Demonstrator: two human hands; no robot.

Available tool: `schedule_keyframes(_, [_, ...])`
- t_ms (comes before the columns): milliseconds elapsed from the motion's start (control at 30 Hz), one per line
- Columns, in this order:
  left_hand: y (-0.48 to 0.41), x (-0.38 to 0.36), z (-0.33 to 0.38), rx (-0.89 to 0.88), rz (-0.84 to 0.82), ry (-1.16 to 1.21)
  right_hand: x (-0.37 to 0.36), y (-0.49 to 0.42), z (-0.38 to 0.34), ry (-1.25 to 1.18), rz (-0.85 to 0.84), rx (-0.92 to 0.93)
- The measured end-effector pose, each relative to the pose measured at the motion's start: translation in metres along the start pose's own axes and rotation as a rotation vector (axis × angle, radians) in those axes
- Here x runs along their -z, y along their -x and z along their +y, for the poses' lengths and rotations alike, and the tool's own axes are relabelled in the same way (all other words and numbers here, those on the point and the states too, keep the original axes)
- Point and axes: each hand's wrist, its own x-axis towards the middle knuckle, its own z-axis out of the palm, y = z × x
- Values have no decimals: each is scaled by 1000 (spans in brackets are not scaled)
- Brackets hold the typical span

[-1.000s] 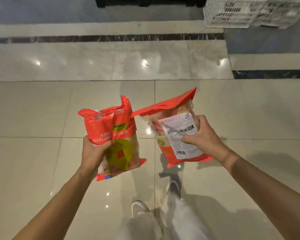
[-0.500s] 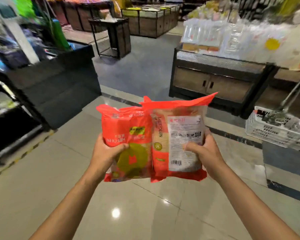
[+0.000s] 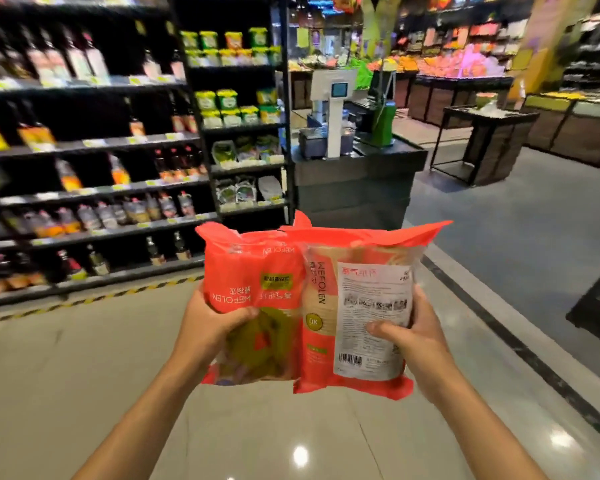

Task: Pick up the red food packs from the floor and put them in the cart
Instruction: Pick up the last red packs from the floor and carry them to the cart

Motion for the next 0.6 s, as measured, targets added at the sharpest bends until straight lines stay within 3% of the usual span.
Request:
schedule_keyframes(333, [182, 127, 8, 62, 642, -71, -124, 32, 2, -110, -673, 35])
schedule_keyframes(600, [403, 224, 33, 57, 1226, -92, -282, 180, -33, -180, -1224, 53])
